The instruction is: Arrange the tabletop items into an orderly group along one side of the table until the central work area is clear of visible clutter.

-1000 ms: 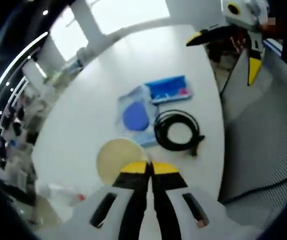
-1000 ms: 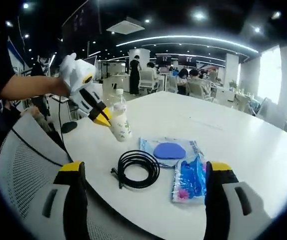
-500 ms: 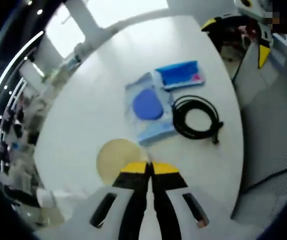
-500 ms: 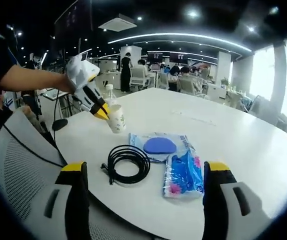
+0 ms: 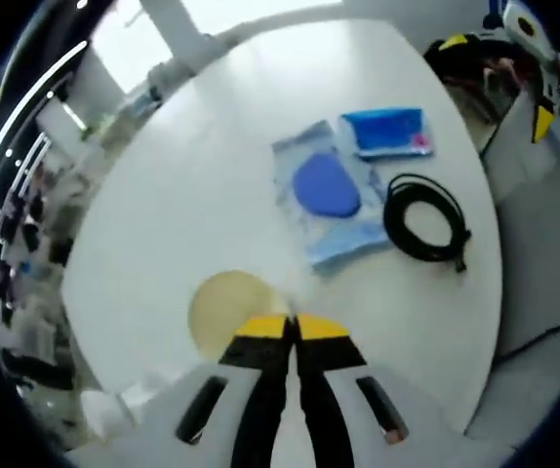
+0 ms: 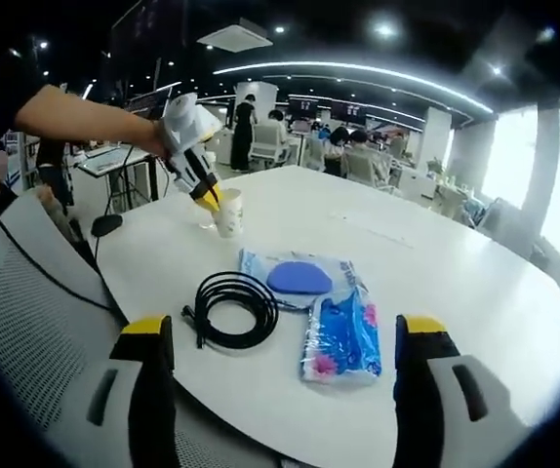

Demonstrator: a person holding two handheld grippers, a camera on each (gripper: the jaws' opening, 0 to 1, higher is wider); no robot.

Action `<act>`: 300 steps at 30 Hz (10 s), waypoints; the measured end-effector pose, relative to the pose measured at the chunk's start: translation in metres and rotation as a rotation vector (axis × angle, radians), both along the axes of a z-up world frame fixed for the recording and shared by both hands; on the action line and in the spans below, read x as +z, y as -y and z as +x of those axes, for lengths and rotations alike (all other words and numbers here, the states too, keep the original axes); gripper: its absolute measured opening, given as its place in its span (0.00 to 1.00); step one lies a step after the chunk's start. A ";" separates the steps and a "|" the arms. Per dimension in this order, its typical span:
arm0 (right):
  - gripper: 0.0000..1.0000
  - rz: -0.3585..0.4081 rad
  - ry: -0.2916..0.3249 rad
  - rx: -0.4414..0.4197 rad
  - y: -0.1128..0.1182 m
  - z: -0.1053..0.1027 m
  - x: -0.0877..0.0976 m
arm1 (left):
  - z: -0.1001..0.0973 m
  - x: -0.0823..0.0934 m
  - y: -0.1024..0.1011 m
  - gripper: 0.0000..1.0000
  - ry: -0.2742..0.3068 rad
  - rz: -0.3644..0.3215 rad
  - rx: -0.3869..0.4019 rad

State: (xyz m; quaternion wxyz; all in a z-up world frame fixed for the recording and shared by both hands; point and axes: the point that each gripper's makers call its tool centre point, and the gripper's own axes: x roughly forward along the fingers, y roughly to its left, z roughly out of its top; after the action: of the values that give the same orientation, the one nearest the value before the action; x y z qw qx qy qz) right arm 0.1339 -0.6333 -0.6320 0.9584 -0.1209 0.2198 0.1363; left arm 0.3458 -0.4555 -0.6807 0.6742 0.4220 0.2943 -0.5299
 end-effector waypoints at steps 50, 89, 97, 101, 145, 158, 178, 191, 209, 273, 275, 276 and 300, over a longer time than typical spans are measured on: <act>0.93 -0.059 -0.045 -0.008 0.007 -0.002 -0.010 | 0.021 -0.019 -0.018 0.12 -0.036 0.135 -0.008; 1.00 0.030 -0.102 -0.046 0.015 -0.004 -0.015 | -0.062 0.071 -0.014 0.69 -0.040 -0.372 0.191; 1.00 -0.006 -0.128 -0.029 0.025 0.004 -0.019 | -0.090 0.081 -0.020 0.81 -0.081 -0.505 0.266; 1.00 -0.016 -0.143 -0.022 0.030 0.008 -0.023 | -0.104 0.084 -0.027 0.85 -0.076 -0.541 0.295; 0.47 -0.140 -0.200 0.027 0.079 0.104 -0.089 | -0.173 0.045 -0.077 0.99 -0.033 -0.617 0.507; 0.17 -0.064 -0.291 -0.074 0.084 0.109 -0.114 | -0.164 0.051 -0.080 0.99 0.024 -0.658 0.521; 0.00 0.072 -0.241 -0.316 0.135 0.099 -0.085 | -0.167 0.047 -0.076 0.95 0.007 -0.649 0.485; 0.00 0.080 -0.244 -0.383 0.150 0.101 -0.088 | -0.166 0.045 -0.076 0.90 0.007 -0.637 0.479; 0.00 0.091 -0.289 -0.379 0.145 0.098 -0.110 | -0.169 0.050 -0.074 0.90 0.017 -0.628 0.466; 0.75 0.027 -0.208 0.372 -0.041 0.064 -0.070 | -0.163 0.048 -0.079 1.00 0.037 -0.649 0.469; 0.76 0.025 -0.209 0.407 -0.051 0.061 -0.073 | -0.163 0.048 -0.079 1.00 0.039 -0.646 0.467; 0.76 0.023 -0.216 0.419 -0.054 0.060 -0.075 | -0.164 0.047 -0.078 1.00 0.039 -0.645 0.466; 0.57 -0.003 -0.230 0.582 -0.100 0.057 -0.111 | -0.165 0.052 -0.074 0.97 0.050 -0.637 0.479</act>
State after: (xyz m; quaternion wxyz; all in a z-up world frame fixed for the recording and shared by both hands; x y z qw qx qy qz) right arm 0.1908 -0.5332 -0.7428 0.8478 -0.1641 0.2830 0.4175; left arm 0.1812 -0.3813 -0.6285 0.8827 0.1241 0.1888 -0.4121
